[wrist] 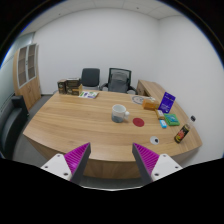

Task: Pour water

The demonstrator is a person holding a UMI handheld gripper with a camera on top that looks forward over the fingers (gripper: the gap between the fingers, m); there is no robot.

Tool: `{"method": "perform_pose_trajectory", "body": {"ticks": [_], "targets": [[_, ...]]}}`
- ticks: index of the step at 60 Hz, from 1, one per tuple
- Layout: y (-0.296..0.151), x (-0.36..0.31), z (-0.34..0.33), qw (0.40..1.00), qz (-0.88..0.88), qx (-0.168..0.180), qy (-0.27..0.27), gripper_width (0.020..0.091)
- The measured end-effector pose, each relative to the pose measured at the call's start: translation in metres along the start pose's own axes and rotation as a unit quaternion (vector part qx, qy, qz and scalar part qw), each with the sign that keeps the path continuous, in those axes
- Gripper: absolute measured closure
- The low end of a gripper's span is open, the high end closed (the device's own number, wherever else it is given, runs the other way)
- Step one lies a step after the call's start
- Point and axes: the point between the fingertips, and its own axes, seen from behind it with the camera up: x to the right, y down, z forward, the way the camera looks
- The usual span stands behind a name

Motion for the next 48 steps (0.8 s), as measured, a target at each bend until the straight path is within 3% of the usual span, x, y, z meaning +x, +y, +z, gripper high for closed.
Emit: {"method": "perform_pose_trajectory", "body": {"ticks": [17, 48], "targets": [[0.016, 0.115, 0.020, 0.999, 0.020, -0.003, 0.038, 0.0247], [0.091, 0.432, 0.136, 0.997, 0.046, 0.025, 0.053, 0.0248]]}}
